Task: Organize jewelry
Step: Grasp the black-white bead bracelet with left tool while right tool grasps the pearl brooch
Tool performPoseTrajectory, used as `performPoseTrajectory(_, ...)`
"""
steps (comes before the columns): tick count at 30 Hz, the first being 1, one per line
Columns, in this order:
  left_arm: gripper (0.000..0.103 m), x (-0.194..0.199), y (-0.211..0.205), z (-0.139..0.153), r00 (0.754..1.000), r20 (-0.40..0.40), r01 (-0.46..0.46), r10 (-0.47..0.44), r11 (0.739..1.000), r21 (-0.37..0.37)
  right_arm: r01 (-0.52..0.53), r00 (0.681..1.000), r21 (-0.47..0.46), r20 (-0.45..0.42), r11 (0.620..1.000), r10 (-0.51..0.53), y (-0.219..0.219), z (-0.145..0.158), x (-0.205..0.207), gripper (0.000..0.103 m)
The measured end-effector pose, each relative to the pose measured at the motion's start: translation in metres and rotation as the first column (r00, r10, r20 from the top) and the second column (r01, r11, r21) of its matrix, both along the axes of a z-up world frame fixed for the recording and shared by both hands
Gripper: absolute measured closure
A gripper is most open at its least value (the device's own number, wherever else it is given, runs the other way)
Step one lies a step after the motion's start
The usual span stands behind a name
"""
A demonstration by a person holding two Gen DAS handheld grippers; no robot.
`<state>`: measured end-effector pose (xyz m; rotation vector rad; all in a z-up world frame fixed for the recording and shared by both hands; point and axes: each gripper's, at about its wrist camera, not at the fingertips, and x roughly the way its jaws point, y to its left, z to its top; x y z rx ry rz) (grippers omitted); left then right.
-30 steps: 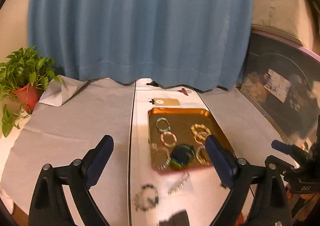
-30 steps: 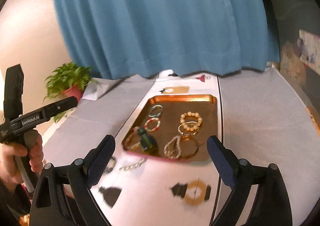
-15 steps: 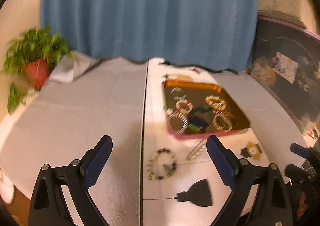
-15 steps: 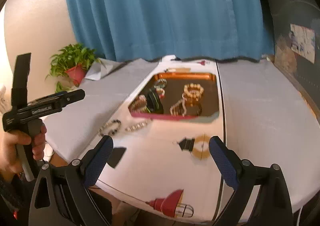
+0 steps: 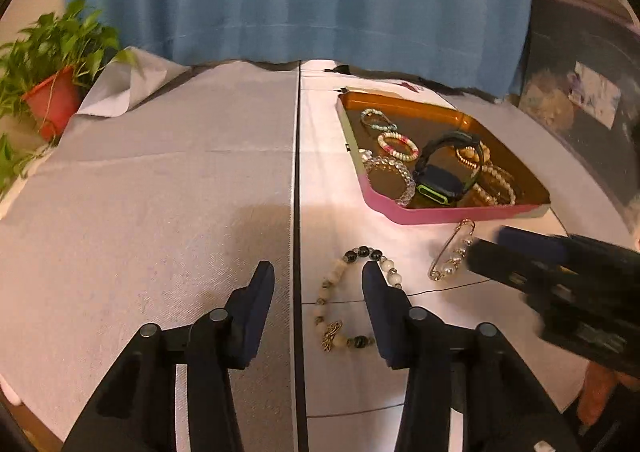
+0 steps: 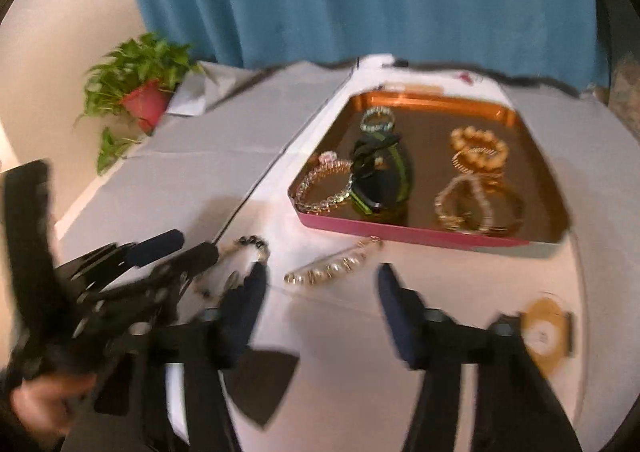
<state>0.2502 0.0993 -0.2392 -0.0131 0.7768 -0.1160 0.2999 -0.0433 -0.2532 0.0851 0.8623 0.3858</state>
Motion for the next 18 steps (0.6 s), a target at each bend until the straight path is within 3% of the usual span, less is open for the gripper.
performPoseTrajectory(3,0.068,0.003,0.003,-0.008,0.999,-0.035,0.015,-0.016,0.999,-0.048,0.054,0.998,0.001,-0.032,0.999,-0.054,0.003,-0.015,0.014,0.061)
performPoseTrajectory(10,0.074,0.006,-0.007,-0.014,0.998,-0.017,0.053,-0.052,0.998,0.033,0.082,0.997,-0.027,0.004,0.996,-0.082,0.007,-0.020,0.017,0.062)
performPoseTrajectory(18,0.077,0.008,-0.013,-0.014,1.000,-0.014,0.017,-0.016,0.998,0.060,0.094,0.995,-0.187,0.041,0.978,-0.088,0.022,-0.018,0.013,0.077)
